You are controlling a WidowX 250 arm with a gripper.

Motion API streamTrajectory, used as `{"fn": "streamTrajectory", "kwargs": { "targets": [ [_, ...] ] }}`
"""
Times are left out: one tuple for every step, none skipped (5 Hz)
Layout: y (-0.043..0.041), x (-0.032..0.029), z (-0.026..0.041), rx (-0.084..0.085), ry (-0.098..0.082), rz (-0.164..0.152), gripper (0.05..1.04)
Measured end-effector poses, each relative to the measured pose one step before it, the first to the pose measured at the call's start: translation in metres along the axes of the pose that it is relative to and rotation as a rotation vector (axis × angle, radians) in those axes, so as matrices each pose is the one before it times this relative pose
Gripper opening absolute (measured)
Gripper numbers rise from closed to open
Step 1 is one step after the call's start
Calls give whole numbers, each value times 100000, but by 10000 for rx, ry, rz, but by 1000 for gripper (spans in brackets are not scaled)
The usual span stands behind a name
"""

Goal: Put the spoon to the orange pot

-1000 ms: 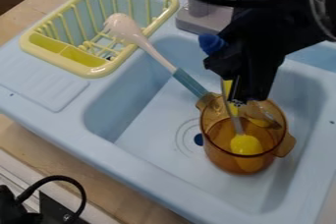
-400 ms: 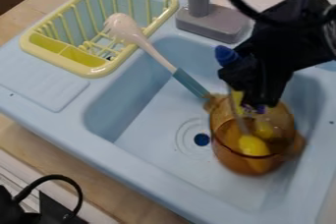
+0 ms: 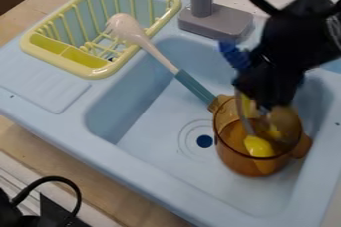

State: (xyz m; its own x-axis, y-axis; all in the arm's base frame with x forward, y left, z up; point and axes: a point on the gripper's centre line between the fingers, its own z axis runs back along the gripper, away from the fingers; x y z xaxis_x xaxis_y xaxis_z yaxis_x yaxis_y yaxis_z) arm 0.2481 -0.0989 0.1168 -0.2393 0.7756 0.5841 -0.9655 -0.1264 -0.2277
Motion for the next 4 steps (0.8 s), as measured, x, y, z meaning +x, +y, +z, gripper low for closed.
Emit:
{"fn": "streamTrajectory", "kwargs": {
  "targets": [
    [-153, 982, 1053, -72, 433, 574, 763],
    [163, 559, 241, 91, -146, 65, 991],
    [157, 760, 586, -71, 171, 229, 997],
    [205, 422, 325, 101, 1343, 278, 997]
  ]
}}
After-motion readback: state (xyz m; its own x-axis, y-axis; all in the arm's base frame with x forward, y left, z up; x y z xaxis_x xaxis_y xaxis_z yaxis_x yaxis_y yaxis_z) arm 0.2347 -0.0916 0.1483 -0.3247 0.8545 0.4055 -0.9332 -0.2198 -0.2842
